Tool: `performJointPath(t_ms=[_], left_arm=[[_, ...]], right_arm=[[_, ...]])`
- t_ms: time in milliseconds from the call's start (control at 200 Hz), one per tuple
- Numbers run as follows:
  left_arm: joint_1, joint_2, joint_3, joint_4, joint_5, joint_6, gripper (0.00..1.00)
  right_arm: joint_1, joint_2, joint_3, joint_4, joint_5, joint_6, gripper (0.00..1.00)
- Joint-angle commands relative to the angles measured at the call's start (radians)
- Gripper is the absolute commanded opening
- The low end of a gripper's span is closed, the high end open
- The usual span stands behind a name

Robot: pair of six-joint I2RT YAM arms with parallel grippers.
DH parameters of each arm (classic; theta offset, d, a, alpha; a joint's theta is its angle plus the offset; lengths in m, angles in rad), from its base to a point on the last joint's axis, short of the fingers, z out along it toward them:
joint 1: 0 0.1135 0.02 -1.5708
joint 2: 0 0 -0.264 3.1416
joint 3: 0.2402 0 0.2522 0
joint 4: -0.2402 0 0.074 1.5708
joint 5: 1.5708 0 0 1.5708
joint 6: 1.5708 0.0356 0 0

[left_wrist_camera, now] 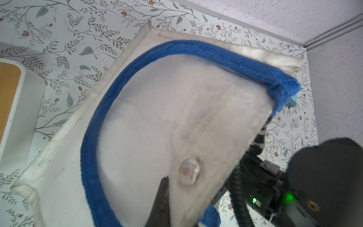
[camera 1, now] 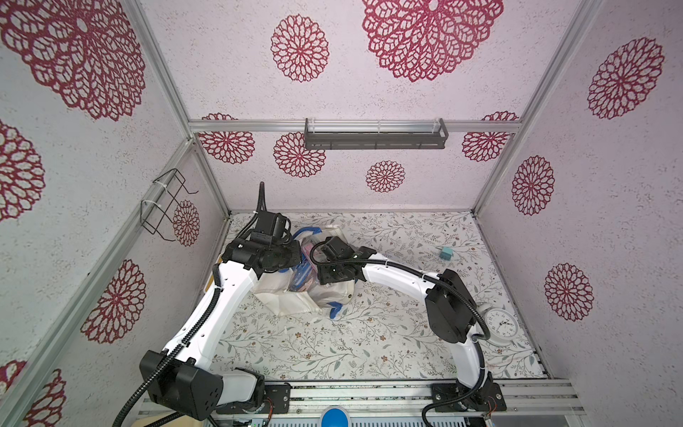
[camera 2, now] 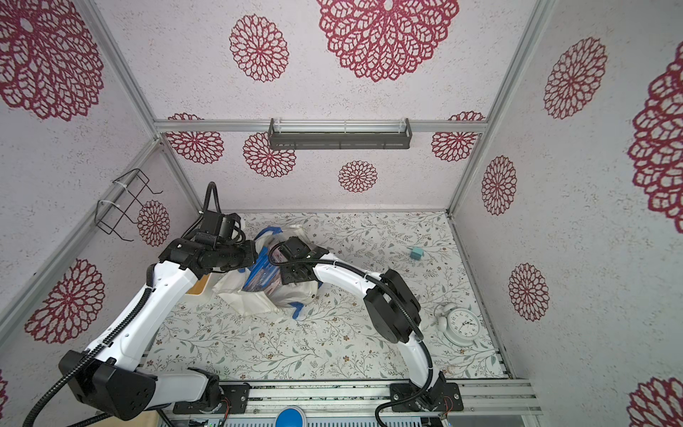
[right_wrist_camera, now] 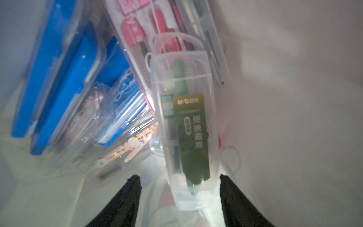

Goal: Take out the compass set from the canvas bag
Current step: Pick up the compass set from the canvas bag.

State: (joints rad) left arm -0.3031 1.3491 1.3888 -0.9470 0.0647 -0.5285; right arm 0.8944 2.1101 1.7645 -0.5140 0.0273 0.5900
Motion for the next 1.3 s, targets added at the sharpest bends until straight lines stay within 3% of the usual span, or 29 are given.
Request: performJointPath(t_ms=[0, 445, 685, 896, 1296], left_arm=[[-0.004, 0.0, 0.029, -0.009, -0.005, -0.016, 0.0], [-0.004, -0.001, 0.024, -0.01, -0.009, -0.023, 0.0], [-0.004, 0.001, 0.024, -0.009, -0.008, -0.026, 0.0], [-0.003, 0.003, 0.025, -0.003, -0.008, -0.029, 0.0], [-0.004, 0.024, 0.038, 0.004, -0.012, -0.041, 0.0]], right_arm=[[-0.022, 0.011, 0.041, -0.024, 0.02, -0.022, 0.67], [-0.04, 0.08, 0.075, 0.013, -0.083, -0.02, 0.67], [-0.041, 0.119, 0.128, -0.031, -0.095, -0.012, 0.56], [-0.041, 0.086, 0.11, -0.033, -0.082, -0.004, 0.42], [-0.04, -0.15, -0.038, 0.008, -0.052, 0.009, 0.35]])
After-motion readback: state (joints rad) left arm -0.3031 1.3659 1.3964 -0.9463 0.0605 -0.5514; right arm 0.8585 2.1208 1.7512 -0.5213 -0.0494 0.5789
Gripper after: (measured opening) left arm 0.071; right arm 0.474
